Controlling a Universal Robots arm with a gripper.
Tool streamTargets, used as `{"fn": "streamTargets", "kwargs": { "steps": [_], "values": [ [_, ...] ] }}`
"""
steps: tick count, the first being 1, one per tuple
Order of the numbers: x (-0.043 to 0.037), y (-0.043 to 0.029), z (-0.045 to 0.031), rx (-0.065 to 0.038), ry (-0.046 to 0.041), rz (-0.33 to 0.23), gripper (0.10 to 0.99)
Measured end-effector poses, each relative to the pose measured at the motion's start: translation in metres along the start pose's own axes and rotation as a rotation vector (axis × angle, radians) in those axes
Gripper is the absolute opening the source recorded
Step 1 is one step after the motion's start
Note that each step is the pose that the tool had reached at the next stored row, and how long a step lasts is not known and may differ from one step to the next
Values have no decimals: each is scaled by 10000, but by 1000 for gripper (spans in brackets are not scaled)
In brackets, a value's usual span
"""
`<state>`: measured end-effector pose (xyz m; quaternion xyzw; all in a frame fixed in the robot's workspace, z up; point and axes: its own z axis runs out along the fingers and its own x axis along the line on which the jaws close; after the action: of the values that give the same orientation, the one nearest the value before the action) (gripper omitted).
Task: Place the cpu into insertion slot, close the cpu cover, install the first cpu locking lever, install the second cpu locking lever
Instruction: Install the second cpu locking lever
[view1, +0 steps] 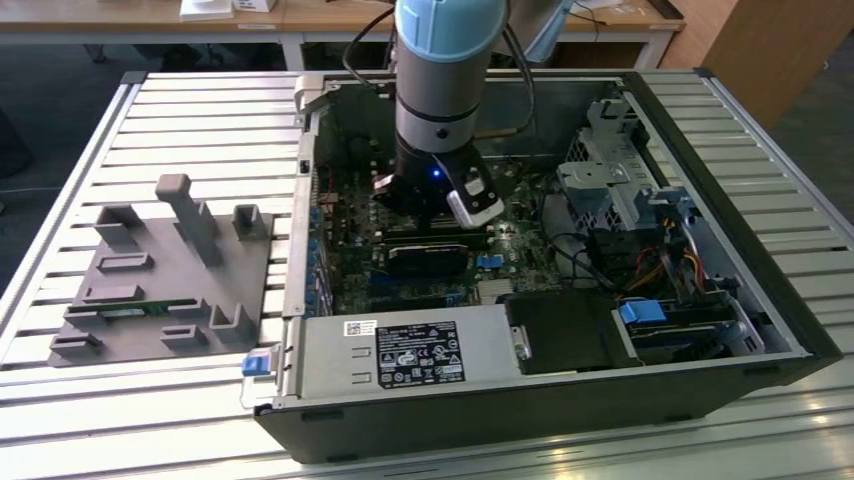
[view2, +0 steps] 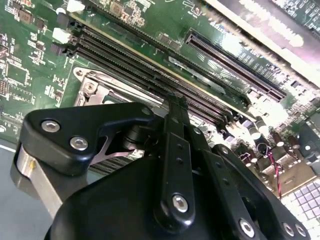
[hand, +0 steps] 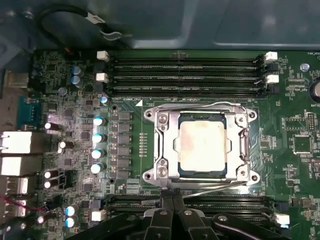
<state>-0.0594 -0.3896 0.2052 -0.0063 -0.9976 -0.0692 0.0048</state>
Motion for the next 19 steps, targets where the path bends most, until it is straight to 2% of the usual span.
{"fn": "streamTargets", "kwargs": {
  "steps": [4,6,13,16,19],
  "values": [
    [48,-30,-4,-251,3,-4,106],
    [81,-37,-5,-345,1,-5,106],
    [104,-46,34,-547,3,-6,106],
    [107,-47,50,-672,4,-8,106],
    [108,-51,72,-737,5,-9,106]
  ]
}}
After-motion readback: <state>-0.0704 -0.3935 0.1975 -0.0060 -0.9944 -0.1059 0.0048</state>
